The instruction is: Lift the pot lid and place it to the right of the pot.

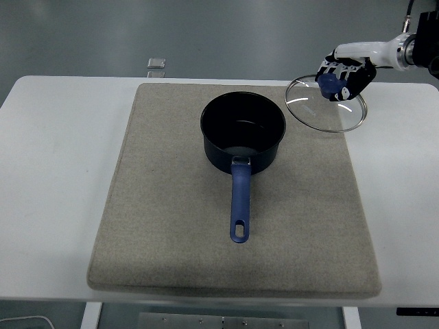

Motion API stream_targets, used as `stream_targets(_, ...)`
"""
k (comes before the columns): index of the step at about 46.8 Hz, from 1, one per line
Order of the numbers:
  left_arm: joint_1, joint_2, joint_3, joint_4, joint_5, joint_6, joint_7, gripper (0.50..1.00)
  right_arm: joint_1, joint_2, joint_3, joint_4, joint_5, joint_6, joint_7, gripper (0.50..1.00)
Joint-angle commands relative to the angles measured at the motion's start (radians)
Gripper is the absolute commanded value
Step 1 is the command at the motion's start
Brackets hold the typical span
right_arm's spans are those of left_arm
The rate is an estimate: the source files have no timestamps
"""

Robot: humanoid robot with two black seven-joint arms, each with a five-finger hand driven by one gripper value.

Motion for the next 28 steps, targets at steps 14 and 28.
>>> stream_targets(14, 0.0, 0.0, 0.0, 0.0, 0.0, 0.0, 0.0, 1.0, -0.074, 0.02, -0.003, -0.049, -0.002, -0.062, -0.001, 0.531)
stream_targets(28, 0.0, 0.0, 0.0, 0.0, 0.0, 0.0, 0.0, 1.0, -0.118, 0.046, -0.005, -0.049, -0.003, -0.11, -0.004, 0.543)
